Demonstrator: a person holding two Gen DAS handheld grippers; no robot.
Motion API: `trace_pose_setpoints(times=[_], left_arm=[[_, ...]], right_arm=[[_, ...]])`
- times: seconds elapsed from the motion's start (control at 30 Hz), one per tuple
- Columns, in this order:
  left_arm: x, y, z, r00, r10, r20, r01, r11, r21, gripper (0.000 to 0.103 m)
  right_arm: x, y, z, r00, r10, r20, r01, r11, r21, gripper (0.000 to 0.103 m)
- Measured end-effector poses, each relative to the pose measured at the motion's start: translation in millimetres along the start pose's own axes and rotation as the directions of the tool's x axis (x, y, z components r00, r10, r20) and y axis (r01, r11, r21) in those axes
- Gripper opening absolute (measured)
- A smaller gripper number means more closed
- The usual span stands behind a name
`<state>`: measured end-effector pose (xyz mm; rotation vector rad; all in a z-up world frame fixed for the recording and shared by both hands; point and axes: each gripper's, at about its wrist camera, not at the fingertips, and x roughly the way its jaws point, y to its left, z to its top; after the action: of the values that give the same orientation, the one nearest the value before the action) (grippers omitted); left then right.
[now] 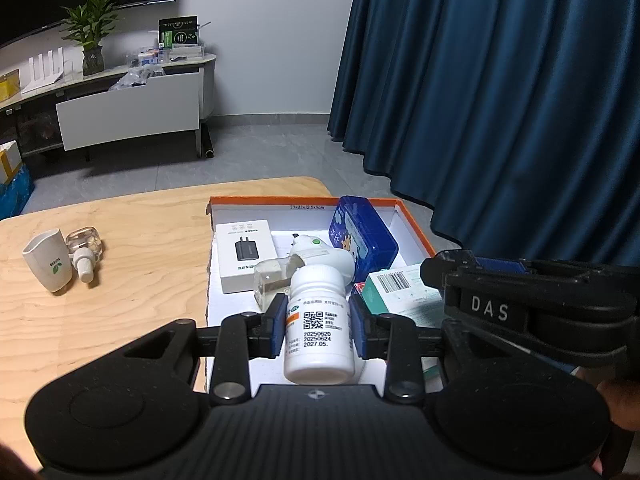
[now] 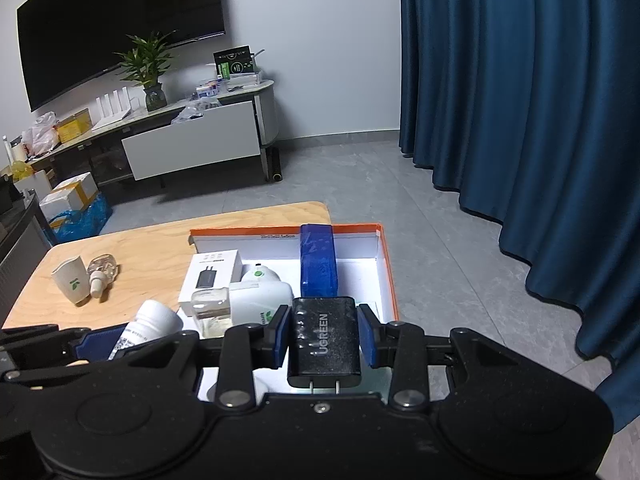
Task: Organize rigid objects
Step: 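Lower the pill bottle and black charger into the box and open both grippers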
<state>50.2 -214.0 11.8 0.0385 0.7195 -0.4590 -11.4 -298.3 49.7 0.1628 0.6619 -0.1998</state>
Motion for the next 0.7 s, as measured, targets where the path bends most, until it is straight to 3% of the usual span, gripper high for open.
trace_pose_setpoints(times=[0.7], left_arm=[[24.8,-3.1,6.9,0.999,-0.030,-0.025,0.030,1.000,-0.004,0.033]], right_arm=[[39.2,-7.0,25.4,1.000,-0.006,-0.024,0.006,1.000,-0.010,0.043]])
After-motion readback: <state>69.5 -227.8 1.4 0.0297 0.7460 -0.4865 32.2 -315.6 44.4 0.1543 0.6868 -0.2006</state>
